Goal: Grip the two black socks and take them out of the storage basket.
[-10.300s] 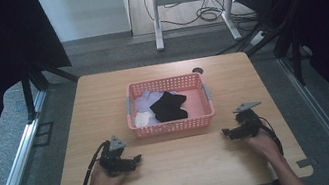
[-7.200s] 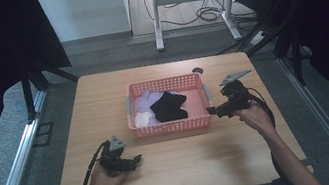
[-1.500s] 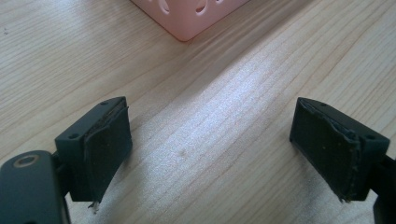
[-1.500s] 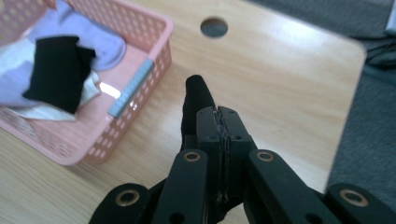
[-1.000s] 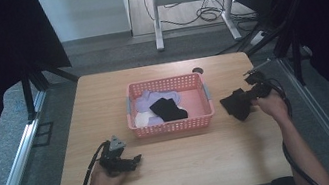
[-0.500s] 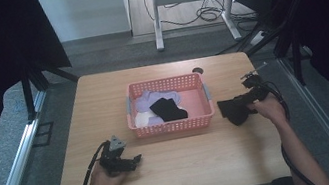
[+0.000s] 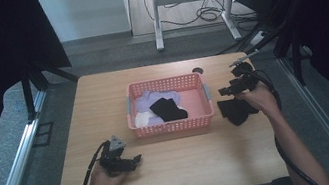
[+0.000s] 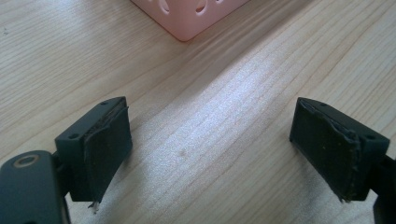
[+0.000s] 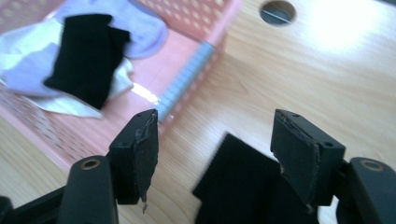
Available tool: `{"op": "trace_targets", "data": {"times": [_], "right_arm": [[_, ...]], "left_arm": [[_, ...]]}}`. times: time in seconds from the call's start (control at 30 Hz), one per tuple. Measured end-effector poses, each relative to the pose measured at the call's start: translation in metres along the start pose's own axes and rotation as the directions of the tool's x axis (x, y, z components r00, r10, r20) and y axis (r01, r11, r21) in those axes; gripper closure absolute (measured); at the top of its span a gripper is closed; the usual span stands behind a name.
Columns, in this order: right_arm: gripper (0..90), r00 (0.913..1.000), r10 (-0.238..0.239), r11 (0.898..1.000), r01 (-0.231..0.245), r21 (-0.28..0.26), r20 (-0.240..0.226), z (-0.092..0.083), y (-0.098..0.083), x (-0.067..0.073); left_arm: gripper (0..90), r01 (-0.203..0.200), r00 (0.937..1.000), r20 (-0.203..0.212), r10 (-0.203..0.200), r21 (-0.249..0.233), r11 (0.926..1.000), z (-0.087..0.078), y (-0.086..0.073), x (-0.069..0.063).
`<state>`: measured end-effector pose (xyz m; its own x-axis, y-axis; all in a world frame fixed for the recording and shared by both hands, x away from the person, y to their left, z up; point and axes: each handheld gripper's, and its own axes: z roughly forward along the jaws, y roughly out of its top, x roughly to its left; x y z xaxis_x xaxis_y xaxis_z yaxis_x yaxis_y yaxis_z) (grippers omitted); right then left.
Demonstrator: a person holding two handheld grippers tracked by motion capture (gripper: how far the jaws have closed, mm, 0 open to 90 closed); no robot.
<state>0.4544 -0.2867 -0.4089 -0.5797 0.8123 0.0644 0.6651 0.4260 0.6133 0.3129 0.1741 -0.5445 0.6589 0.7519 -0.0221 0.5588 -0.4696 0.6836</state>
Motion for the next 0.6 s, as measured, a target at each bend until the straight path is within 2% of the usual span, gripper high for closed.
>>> {"op": "trace_targets", "data": {"times": [0.13,0.27,0.3,0.37,0.4,0.53,0.57,0.6], "right_arm": [[32.9,0.9972,-0.066,0.998,0.067,0.01,-0.035,0.011,0.02,0.023],[33.2,0.9907,-0.122,0.992,0.124,0.028,-0.059,0.028,0.035,0.043],[33.2,0.9907,-0.122,0.992,0.124,0.028,-0.059,0.028,0.035,0.043],[33.3,0.9863,-0.145,0.988,0.148,0.039,-0.078,0.039,0.043,0.054],[33.3,0.9821,-0.166,0.984,0.171,0.049,-0.089,0.049,0.048,0.064],[33.4,0.9768,-0.183,0.98,0.191,0.064,-0.111,0.063,0.055,0.077],[33.4,0.9715,-0.206,0.973,0.216,0.08,-0.118,0.075,0.059,0.086],[33.4,0.9715,-0.206,0.973,0.216,0.08,-0.118,0.075,0.059,0.086]], "left_arm": [[12.5,0.0,1.0,0.0,0.0,0.0,1.0,0.0,0.0,0.0],[12.5,0.005,1.0,0.001,-0.005,0.0,1.0,0.0,0.0,0.0],[12.5,0.005,1.0,0.001,-0.005,0.0,1.0,0.0,0.0,0.0],[12.5,0.005,1.0,0.001,-0.005,0.0,1.0,0.0,0.0,0.0],[12.5,0.001,1.0,0.0,-0.001,-0.001,1.0,0.0,0.0,0.0],[12.5,0.003,1.0,0.0,-0.003,-0.001,1.0,0.0,0.0,0.0],[12.5,0.002,1.0,0.0,-0.002,-0.002,1.0,0.0,0.0,0.0],[12.5,0.0,1.0,0.0,0.0,0.0,1.0,0.0,0.0,0.0]]}}
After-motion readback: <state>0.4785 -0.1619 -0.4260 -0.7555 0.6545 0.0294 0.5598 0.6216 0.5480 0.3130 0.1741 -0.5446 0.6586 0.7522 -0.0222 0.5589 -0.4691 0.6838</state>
